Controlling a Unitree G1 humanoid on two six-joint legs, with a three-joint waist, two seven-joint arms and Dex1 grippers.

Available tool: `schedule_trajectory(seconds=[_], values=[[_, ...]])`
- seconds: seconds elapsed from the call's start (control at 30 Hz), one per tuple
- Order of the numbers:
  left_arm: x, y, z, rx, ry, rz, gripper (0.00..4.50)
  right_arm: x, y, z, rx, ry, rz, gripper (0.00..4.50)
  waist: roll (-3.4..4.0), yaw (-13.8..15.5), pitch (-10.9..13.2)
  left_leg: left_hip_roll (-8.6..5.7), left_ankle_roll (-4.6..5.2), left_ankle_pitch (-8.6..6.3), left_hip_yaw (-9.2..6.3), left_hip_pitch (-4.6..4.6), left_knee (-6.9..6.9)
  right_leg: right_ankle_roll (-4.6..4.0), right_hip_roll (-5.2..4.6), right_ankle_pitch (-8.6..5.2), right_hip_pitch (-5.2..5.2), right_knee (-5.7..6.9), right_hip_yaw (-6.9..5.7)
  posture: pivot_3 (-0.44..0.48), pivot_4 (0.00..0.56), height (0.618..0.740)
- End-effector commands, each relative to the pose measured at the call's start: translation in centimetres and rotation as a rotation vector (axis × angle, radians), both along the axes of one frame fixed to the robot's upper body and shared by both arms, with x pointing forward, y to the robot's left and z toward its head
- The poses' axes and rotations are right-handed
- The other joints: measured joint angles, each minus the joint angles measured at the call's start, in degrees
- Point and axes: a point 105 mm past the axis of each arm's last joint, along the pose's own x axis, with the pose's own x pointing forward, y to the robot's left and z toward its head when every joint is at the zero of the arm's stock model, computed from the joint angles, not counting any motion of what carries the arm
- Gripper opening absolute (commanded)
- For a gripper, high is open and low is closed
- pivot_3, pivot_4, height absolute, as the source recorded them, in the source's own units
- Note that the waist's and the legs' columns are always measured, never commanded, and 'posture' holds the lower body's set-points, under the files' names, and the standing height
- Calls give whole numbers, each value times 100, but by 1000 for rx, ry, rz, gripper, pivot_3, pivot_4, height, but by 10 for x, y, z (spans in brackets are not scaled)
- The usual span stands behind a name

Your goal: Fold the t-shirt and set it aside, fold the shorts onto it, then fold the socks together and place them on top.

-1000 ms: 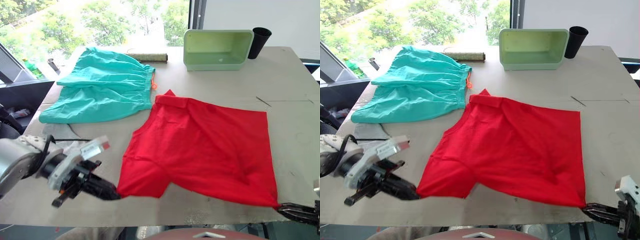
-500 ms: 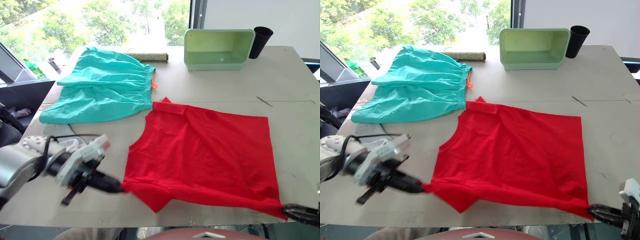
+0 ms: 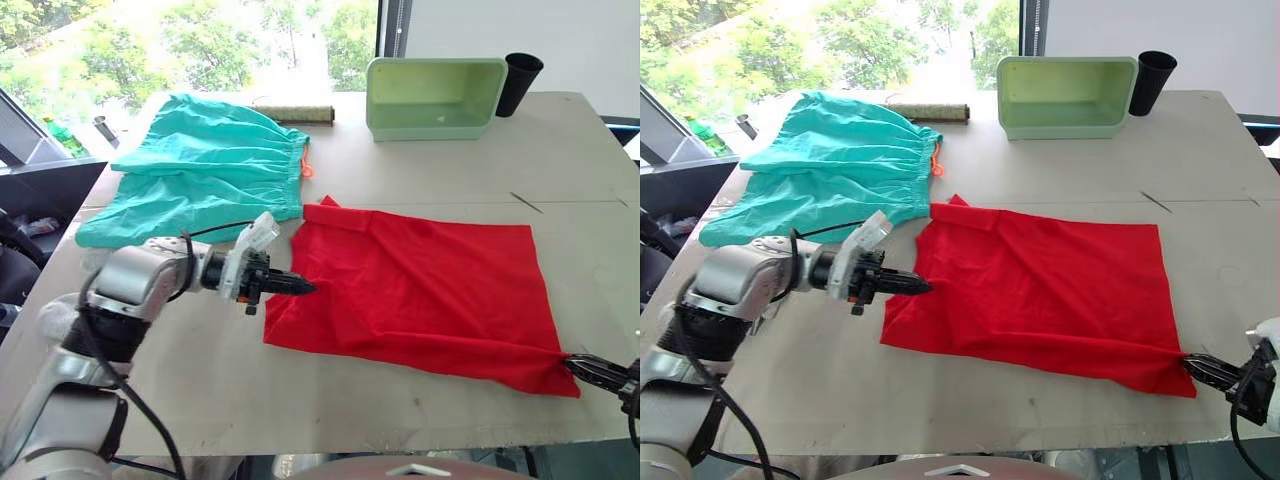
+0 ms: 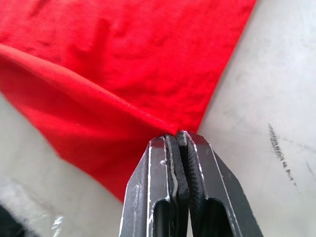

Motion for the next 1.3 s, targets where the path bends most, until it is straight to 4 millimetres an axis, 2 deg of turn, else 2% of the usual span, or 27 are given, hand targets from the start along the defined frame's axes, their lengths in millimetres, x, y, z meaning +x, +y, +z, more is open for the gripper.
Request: schedule_trajectory(seconds=[0.03, 0.13, 0.2, 0.27, 0.3, 0.4, 0.43, 0.57, 0.7, 0.77, 0.9, 1.03, 1.13, 1.3], values=[[10, -2, -1, 42, -62, 12, 0, 9, -4, 2, -44, -48, -29, 60, -1, 0, 1, 0, 0, 0, 0, 0, 0, -3, -1, 2, 0, 0, 0, 0, 150, 740], [22, -5, -7, 55, -119, 60, 0, 18, -8, 6, -67, -101, -52, 842, -2, -3, -1, 0, 0, 0, 0, 0, 2, -3, -3, 2, 0, 0, 0, 0, 150, 740], [35, -5, -7, 63, -189, 119, 0, 21, -11, 8, -75, -123, -67, 1674, 0, 12, -2, 0, 0, 0, 0, 0, 4, -3, -4, 3, 1, 1, 0, 0, 150, 740], [47, -6, -4, 42, -237, 180, 707, 20, -12, 10, -71, -133, -75, 2559, -3, 15, -2, 0, 0, 0, 0, 0, 7, -4, -4, 3, 1, 4, 0, 0, 150, 740], [52, -7, -1, 27, -258, 200, 912, 20, -13, 11, -65, -139, -77, 3002, -6, 18, -1, 0, 0, 0, -1, 0, 7, -4, -4, 3, 2, 4, -1, 0, 150, 740], [59, -11, 7, -14, -308, 237, 2273, 20, -16, 19, -33, -174, -106, 4372, -12, 6, -5, 0, 0, 0, -1, 0, 9, -5, -4, 4, 2, 8, -1, 0, 150, 740], [62, -12, 10, -26, -317, 253, 2685, 20, -17, 22, -25, -188, -115, 4500, -12, 4, -5, 0, 1, 0, -1, 0, 10, -4, -4, 4, 2, 8, -1, 0, 150, 740], [63, -15, 15, -51, -311, 276, 4484, 21, -19, 30, -1, -224, -142, 4500, -12, -1, -5, 0, 1, 1, -1, 0, 12, -5, -4, 4, 2, 13, -3, 0, 150, 740], [60, -8, 16, -23, -338, 277, 4484, 18, -18, 35, 21, -241, -150, 4500, -12, -2, -5, 0, 0, 1, -1, 0, 13, -5, -4, 4, 2, 16, -4, 0, 150, 740], [56, -4, 24, -50, -345, 287, 4484, 18, -21, 40, 13, -271, -175, 4500, -12, -3, -5, 0, 0, 1, -1, 0, 13, -5, -4, 4, 2, 16, -4, 0, 150, 740], [34, 4, 36, -91, -327, 249, 4484, 6, -15, 44, 22, -265, -125, 4500, -10, -8, -6, 0, 0, 0, -2, 0, 12, -6, -4, 3, 1, 16, -4, 0, 150, 740], [2, 19, 21, -2, -314, 161, 4484, -14, -2, 27, -6, -161, -32, 4500, -4, -10, -10, 0, 0, -1, -3, 1, 8, -6, -5, 2, 1, 13, -3, 0, 150, 740], [-18, 26, 8, 55, -297, 95, 4484, -22, 4, 13, -13, -107, 10, 4500, -5, -11, -9, 0, -1, -1, -4, 2, 4, -15, -6, -6, 0, 10, -3, 0, 150, 740], [-27, 32, -12, 134, -303, 65, 4484, -27, 10, -5, -46, -54, 64, 4500, 0, 13, -10, 0, 20, -14, -4, 2, 5, -7, -10, -26, 0, 6, 2, 0, 150, 740]])
